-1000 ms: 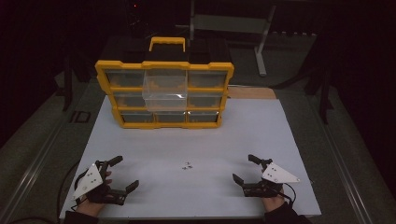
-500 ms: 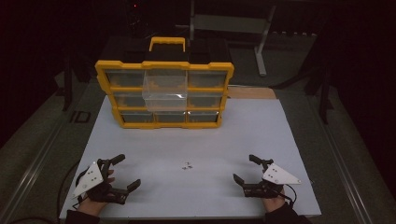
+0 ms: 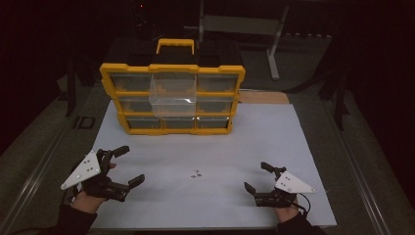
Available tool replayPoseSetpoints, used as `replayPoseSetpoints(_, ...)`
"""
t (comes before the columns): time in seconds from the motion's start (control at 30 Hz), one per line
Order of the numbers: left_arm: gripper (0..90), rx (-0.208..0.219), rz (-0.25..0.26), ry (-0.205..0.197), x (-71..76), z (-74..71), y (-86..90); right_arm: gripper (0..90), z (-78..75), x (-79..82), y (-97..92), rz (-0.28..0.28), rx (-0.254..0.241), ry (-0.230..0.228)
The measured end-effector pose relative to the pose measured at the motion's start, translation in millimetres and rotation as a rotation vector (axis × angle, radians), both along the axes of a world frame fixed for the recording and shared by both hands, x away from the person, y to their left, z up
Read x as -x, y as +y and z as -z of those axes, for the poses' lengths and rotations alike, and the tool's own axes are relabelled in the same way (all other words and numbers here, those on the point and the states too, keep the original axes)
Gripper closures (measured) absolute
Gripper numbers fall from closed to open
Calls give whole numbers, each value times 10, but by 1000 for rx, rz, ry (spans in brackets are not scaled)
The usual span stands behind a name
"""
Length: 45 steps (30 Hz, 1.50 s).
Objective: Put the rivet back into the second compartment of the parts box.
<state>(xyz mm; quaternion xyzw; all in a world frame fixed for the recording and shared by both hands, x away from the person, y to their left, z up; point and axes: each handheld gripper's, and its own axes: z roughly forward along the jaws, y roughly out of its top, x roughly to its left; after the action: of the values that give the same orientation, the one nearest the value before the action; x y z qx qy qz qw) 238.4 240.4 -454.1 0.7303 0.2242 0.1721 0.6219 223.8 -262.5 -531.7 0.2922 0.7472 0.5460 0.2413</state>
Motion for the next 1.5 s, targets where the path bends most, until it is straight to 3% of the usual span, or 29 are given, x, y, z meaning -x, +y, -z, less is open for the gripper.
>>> replayPoseSetpoints(0.43,0,-43,141,-17,-254,-227,-394,102,-7,1,6,-8,-1,-6)
replayPoseSetpoints(0.63,7,-71,193,6,-376,-239,-627,102,-8,1,10,-10,-4,-5)
replayPoseSetpoints(0.8,22,-98,207,10,-456,-166,-791,103,-10,2,11,-13,-6,-5)
replayPoseSetpoints(0.83,23,-104,234,33,-499,-110,-855,103,-9,2,11,-14,-6,-4)
replayPoseSetpoints(1.0,55,-137,256,65,-564,19,-990,103,-6,-3,10,-18,-6,-3)
replayPoseSetpoints(1.23,148,-174,292,108,-667,242,-1150,103,6,-8,24,-26,-4,7)
replayPoseSetpoints(1.5,314,-217,312,162,-729,426,-1236,103,11,-13,24,-30,-3,9)
